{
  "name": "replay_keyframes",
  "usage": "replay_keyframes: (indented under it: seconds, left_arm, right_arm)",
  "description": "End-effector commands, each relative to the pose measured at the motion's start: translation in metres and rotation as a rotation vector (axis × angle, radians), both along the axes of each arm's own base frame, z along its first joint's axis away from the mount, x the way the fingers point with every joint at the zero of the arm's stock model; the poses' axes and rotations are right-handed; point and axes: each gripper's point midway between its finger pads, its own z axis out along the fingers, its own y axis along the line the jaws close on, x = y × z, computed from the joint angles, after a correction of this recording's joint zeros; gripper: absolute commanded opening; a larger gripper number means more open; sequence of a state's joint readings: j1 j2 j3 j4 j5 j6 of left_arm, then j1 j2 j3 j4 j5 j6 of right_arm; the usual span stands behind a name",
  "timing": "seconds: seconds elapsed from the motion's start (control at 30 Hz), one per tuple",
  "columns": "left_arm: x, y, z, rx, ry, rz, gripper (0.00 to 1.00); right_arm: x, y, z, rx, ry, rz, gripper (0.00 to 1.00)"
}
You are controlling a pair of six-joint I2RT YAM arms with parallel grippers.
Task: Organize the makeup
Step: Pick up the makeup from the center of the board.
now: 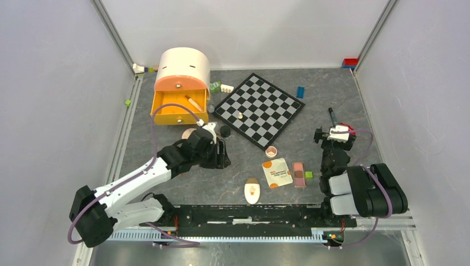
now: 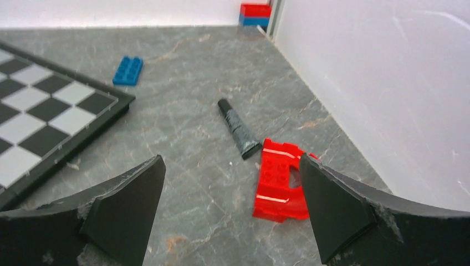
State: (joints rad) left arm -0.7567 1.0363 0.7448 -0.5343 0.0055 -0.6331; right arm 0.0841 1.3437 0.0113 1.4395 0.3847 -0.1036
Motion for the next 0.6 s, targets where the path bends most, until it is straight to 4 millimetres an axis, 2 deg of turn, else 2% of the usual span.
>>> replay_keyframes:
  seconds: [0.0, 0.13, 0.33, 0.43, 0.57]
  left_arm:
    - [-0.002, -0.033, -0.001, -0.074, -0.014, -0.002, 0.7]
    - [-0.012, -0.045, -0.013, -0.077, 0.003, -0.004, 0.74]
    - [-0.016, -0.058, -0.028, -0.065, 0.033, 0.005, 0.81]
    - [-0.013, -0.068, -0.031, -0.058, 0.026, -0.007, 0.82]
    - [0.0, -0.091, -0.033, -0.022, 0.007, -0.06, 0.82]
  right_arm:
    - [-0.053, 0.004, -0.027, -0.037, 0.035, 0.056, 0.98]
    - [-0.04, -0.001, -0.036, -0.025, 0.087, 0.018, 0.98]
    - [-0.028, 0.005, -0.044, -0.041, 0.137, 0.055, 0.98]
    - [-0.027, 0.007, -0.044, -0.046, 0.14, 0.065, 0.98]
    - [-0.027, 0.007, -0.044, -0.046, 0.141, 0.065, 0.97]
